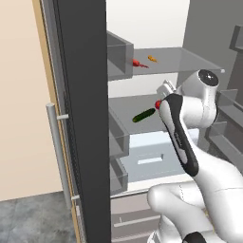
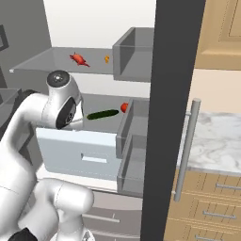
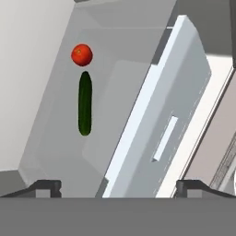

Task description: Transport the fish and cucumber to the fridge. Place the fish on the rack containing meat and place the cucumber on the rack containing the vegetable, ensuring meats and vegetables are on different racks.

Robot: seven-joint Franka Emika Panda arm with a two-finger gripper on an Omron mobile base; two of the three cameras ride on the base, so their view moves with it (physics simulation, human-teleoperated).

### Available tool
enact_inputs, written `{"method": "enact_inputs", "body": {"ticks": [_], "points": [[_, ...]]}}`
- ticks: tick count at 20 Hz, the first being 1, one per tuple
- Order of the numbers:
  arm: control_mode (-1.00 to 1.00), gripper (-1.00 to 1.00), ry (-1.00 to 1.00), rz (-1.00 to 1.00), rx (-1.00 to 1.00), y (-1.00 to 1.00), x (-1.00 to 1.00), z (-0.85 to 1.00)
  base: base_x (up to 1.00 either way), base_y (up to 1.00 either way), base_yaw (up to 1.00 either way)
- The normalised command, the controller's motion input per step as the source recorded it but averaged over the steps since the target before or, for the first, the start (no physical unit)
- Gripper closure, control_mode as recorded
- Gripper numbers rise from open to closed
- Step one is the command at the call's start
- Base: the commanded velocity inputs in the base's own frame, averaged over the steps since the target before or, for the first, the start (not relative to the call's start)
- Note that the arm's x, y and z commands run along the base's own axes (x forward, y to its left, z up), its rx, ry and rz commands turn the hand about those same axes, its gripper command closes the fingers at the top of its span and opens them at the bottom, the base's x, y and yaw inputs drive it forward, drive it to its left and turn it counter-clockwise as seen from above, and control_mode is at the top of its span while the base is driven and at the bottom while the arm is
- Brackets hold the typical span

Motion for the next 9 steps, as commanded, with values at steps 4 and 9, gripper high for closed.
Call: {"method": "enact_inputs", "body": {"ticks": [4, 9], "points": [[-1.0, -1.0, 0.0, 0.0, 0.0, 0.0, -1.0, 0.64, 0.0, 0.0, 0.0], [-1.0, -1.0, -0.03, 0.0, 0.0, -0.02, -1.0, 0.44, 0.0, 0.0, 0.0]]}}
